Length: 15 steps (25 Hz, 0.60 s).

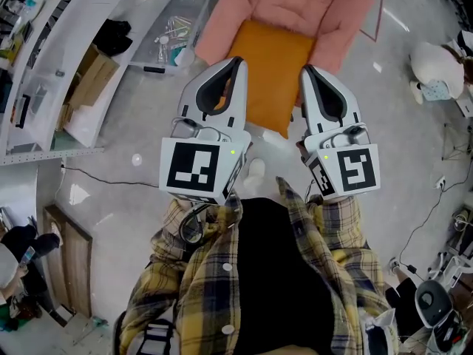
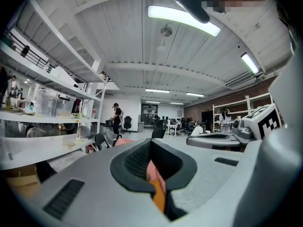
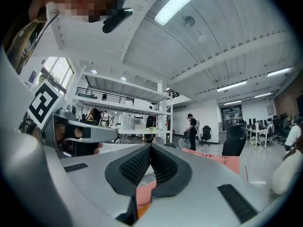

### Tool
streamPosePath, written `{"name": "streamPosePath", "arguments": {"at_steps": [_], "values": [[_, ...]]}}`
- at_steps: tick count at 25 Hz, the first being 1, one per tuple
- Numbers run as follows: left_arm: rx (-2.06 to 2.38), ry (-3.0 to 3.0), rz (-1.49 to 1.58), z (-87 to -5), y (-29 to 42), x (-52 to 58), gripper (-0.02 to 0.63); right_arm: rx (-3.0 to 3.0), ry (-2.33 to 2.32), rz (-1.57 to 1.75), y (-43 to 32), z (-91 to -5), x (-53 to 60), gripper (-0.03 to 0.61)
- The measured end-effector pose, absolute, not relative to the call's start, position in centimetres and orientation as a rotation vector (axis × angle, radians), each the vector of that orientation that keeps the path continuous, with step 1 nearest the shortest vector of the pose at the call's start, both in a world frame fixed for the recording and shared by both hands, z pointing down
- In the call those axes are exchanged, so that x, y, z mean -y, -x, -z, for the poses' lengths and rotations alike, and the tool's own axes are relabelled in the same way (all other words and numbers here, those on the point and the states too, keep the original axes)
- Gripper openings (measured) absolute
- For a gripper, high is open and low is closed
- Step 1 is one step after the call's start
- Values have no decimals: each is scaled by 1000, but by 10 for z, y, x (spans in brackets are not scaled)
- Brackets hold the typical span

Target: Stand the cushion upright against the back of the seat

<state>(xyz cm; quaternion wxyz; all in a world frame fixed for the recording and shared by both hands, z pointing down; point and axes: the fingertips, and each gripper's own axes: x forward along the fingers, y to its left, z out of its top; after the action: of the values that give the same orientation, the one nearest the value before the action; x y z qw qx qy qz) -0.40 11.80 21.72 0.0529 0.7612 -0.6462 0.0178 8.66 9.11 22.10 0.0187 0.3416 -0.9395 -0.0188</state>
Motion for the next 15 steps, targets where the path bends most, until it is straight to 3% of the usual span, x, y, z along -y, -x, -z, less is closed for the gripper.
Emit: {"name": "streamPosePath", "arguments": {"at_steps": [15], "values": [[1601, -2590, -102, -214, 81, 18, 3, 2737, -1485, 34, -8, -216, 18, 17]]}}
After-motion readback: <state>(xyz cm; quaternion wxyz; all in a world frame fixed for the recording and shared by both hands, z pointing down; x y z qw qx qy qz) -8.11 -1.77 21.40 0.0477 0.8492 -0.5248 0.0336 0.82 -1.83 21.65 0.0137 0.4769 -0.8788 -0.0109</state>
